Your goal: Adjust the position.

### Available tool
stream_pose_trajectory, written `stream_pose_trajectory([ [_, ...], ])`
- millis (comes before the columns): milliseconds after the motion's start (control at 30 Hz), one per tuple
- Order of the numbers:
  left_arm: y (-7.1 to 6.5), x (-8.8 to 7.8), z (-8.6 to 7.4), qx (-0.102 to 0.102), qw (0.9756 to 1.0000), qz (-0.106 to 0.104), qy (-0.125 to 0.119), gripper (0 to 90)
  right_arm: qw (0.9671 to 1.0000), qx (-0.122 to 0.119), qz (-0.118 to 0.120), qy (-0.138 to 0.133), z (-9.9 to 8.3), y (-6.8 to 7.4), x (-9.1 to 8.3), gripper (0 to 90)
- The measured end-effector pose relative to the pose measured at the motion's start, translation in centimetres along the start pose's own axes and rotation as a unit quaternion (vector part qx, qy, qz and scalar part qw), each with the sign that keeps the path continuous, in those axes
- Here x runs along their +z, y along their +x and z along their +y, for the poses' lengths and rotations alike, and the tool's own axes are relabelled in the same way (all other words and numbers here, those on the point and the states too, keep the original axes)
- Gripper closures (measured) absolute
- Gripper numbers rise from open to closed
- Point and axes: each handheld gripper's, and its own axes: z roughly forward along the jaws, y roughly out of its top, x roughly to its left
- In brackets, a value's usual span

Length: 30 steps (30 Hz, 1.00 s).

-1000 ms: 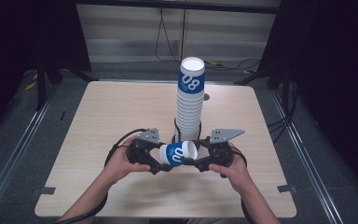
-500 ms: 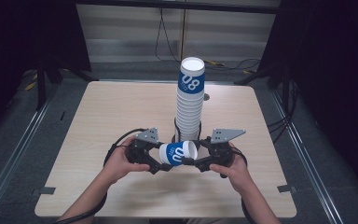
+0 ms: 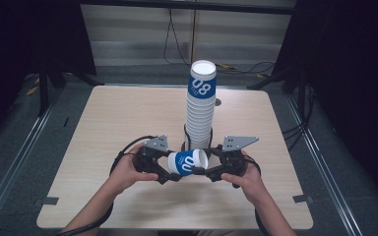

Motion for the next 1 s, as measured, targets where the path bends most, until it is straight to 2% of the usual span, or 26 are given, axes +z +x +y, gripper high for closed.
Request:
stream_pose_trajectory([
  [167, -0.1, 0.0, 0.0, -0.007, 0.9999, -0.003, -0.009, 14.5, 1.0, -0.004, 0.003, -0.004, 0.1, 0.0, 0.0, 28.2],
  [233, 0.0, -0.2, 0.0, -0.003, 1.0, -0.006, -0.004, 15.2, 1.0, -0.004, 0.004, -0.006, 0.1, 0.0, -0.1, 28.3],
  [400, -0.2, -0.4, -0.1, -0.006, 0.9998, -0.004, -0.018, 17.5, 0.9999, -0.001, 0.007, -0.013, 0.1, 0.0, -0.1, 28.3],
  [467, -0.2, -0.4, -0.1, 0.0, 0.9999, 0.0, -0.013, 18.3, 0.9999, 0.0, 0.007, -0.014, 0.0, 0.0, -0.1, 28.2],
  [533, -0.2, -0.6, 0.0, 0.006, 1.0, 0.001, 0.003, 18.5, 0.9999, -0.001, 0.007, -0.011, -0.1, 0.1, 0.0, 28.0],
  [700, -0.3, -1.0, 0.3, 0.013, 0.9998, 0.003, 0.016, 19.5, 0.9999, -0.007, 0.006, -0.007, -0.1, 0.3, 0.2, 27.3],
  [733, -0.3, -1.1, 0.4, 0.018, 0.9996, 0.003, 0.019, 19.7, 0.9999, -0.01, 0.005, -0.006, -0.1, 0.2, 0.3, 26.3],
  [800, -0.5, -1.2, 0.4, 0.014, 0.9997, 0.004, 0.021, 20.0, 0.9999, -0.013, -0.001, -0.002, -0.1, 0.3, 0.3, 23.1],
  [867, -0.4, -1.3, 0.4, 0.021, 0.9992, 0.004, 0.035, 20.2, 0.9999, -0.012, -0.003, 0.001, -0.2, 0.3, 0.4, 21.5],
  [1000, -0.4, -1.3, 0.5, 0.023, 0.9986, 0.003, 0.047, 20.8, 0.9999, -0.014, -0.006, 0.003, -0.3, 0.3, 0.5, 19.0],
])
